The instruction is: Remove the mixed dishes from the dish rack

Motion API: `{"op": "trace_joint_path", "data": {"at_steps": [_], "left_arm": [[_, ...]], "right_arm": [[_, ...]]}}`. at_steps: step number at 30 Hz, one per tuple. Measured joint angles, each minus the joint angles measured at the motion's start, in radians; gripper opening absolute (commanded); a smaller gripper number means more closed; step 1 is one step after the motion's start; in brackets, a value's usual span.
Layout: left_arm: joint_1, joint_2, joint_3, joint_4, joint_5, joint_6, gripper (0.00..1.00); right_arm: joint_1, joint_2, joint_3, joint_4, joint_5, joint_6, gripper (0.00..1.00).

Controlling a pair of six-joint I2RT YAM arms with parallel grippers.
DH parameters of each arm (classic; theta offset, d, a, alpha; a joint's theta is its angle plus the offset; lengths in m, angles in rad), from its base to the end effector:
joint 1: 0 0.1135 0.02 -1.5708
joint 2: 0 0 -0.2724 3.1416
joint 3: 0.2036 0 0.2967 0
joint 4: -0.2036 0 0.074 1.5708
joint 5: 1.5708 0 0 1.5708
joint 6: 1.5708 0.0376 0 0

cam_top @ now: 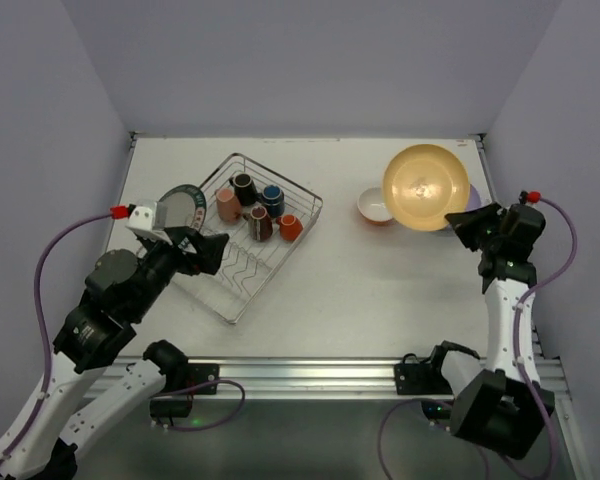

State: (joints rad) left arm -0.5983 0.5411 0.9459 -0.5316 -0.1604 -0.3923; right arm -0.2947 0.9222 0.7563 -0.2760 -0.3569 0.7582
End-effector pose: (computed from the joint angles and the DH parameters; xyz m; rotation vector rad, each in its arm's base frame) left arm 0.1192 -0.0740 0.4093 0.0560 1.7318 -0.6012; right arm 0.2437 -0.0602 0.2951 0.8197 1.8720 0.6517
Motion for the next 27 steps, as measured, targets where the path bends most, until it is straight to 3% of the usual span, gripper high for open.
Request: {"op": "trace_joint_path", "data": {"at_steps": [3, 9, 21, 27], "left_arm": [[0.0, -0.071, -0.089, -0.002, -0.067, 0.02, 1.0], [0.0, -0.154, -0.261, 0.0, -0.138, 0.035, 1.0], [0.0, -0.179, -0.275, 0.018, -0.133, 0.046, 1.0], [0.0, -0.178, -0.288, 0.023, -0.122, 0.047, 1.0]], "right_arm": [[-0.128, 0.106, -0.016, 0.066, 0.018, 0.087, 0.0], [-0.174, 0.399, 0.092, 0.083, 0.111, 0.149, 0.0], [-0.179, 0.788, 0.346, 0.087, 0.212, 0.087, 0.0], [-0.178, 0.866, 0.363, 0.079, 0.214, 0.067, 0.0]]}}
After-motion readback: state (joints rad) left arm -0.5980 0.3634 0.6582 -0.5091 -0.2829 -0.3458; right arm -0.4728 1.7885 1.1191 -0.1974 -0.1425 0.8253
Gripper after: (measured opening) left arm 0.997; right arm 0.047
